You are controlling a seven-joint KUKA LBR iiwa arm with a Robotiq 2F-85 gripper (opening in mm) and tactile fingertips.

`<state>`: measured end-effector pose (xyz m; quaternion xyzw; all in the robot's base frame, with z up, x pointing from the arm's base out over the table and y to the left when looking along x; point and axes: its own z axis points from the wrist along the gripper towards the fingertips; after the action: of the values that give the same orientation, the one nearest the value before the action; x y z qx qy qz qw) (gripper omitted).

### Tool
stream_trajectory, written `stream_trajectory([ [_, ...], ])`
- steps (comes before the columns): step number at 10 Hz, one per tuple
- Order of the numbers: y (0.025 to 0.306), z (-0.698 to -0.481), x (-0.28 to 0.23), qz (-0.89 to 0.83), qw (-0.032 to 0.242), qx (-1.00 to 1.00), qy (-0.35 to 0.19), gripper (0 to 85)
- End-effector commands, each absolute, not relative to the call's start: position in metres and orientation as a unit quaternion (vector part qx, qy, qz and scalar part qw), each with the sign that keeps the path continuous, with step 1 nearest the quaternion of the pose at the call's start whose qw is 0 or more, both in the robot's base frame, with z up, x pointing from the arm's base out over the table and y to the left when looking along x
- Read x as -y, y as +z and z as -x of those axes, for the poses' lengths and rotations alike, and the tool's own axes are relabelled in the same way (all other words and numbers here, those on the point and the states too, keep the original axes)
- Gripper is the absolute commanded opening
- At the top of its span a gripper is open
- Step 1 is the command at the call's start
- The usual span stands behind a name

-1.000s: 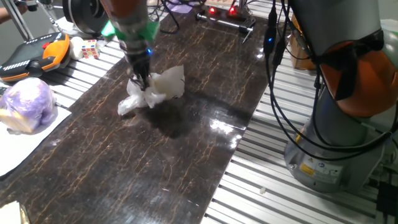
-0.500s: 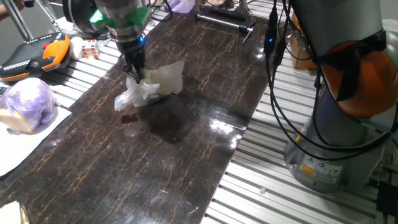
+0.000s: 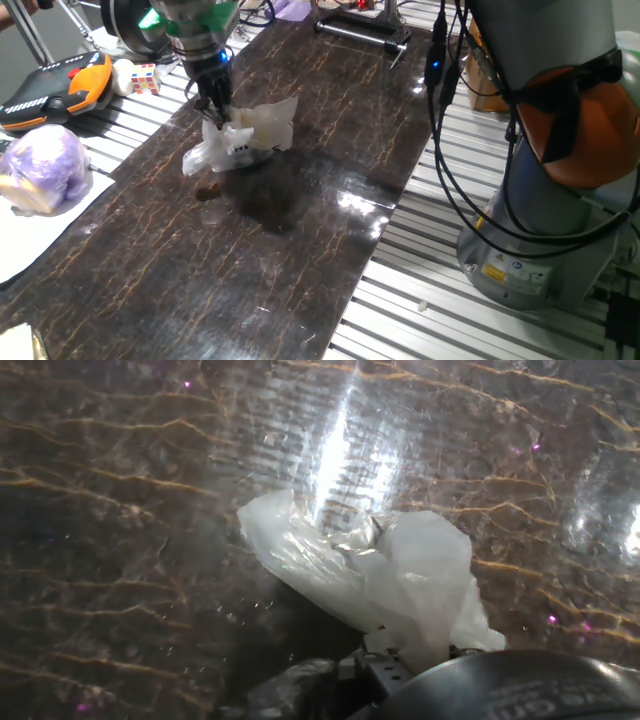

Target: Pick up a bag of things

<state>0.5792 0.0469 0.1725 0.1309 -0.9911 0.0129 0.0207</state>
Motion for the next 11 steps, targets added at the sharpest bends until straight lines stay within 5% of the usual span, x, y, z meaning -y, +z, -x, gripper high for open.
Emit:
stream_trajectory([
  [1, 0.181, -0.576, -0.048, -0.128, 0.024, 0.991, 0.014, 0.7],
  [11, 0.238, -0.549, -0.047, -0.112, 0.034, 0.993, 0.027, 0.7],
])
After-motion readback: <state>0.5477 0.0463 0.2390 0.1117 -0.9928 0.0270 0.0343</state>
